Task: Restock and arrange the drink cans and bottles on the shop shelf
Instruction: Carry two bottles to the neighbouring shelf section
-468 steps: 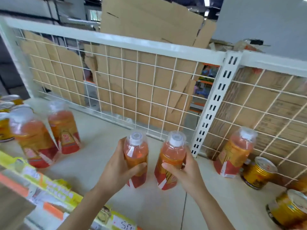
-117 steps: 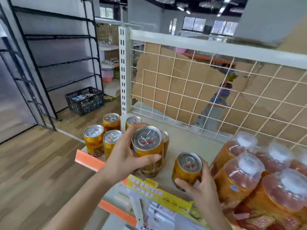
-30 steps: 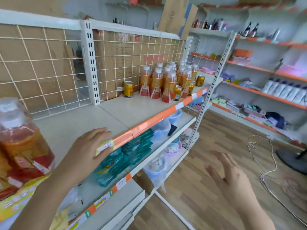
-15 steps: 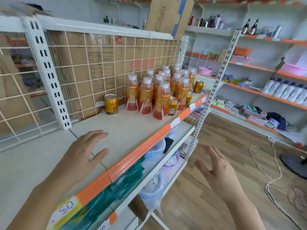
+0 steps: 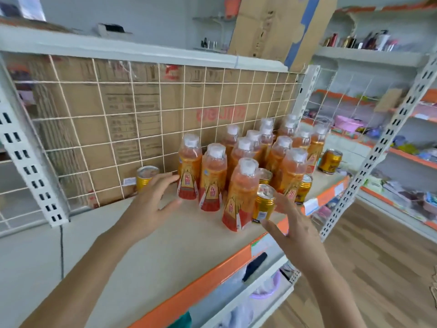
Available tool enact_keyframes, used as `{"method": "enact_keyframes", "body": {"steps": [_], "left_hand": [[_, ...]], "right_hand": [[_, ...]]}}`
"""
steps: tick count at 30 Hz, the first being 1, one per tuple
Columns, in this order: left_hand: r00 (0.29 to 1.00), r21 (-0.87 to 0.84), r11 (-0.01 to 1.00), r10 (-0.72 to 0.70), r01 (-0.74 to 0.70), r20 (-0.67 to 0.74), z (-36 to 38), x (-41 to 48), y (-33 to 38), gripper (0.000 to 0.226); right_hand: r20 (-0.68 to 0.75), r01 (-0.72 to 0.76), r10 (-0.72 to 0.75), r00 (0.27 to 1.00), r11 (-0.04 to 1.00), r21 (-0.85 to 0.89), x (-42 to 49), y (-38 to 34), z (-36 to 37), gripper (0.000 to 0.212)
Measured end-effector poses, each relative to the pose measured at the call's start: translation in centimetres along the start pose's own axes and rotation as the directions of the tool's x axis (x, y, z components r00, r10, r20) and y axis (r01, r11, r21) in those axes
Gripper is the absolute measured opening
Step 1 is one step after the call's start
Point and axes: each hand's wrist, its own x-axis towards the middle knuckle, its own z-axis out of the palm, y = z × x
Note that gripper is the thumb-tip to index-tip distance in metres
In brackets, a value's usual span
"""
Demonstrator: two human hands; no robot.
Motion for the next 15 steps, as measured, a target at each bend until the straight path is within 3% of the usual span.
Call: {"method": "enact_keyframes", "body": {"steps": [5, 9, 13, 15], "left_hand": [[0.994, -0.101, 0.993, -0.072, 0.063, -0.086, 3.9, 7.3, 2.3, 0.067], [0.979, -0.238, 0.96, -0.177, 0.149, -0.1, 7.4, 10.4, 3.2, 0.075], [0.941, -0.296, 0.935, -0.264, 0.196, -0.212, 10.1, 11.4, 3.0, 0.082], [0.936, -0.328, 0.921, -0.286, 0.21, -0.205, 10.4, 11.3, 2.9, 0.081]], "right_hand": [[0.017, 0.083, -0.087, 0.996, 0.98, 0.181, 6.4, 0.9, 1.9, 0.084], [0.102, 0.021, -0.048, 0.994, 0.968, 0.25, 9.3, 1.1, 3.6, 0.095], [0.192, -0.036, -0.015, 0.981, 0.964, 0.262, 10.5, 1.7, 4.6, 0.074], [0.223, -0.037, -0.018, 0.975, 0.97, 0.241, 10.7, 2.0, 4.8, 0.074]]}}
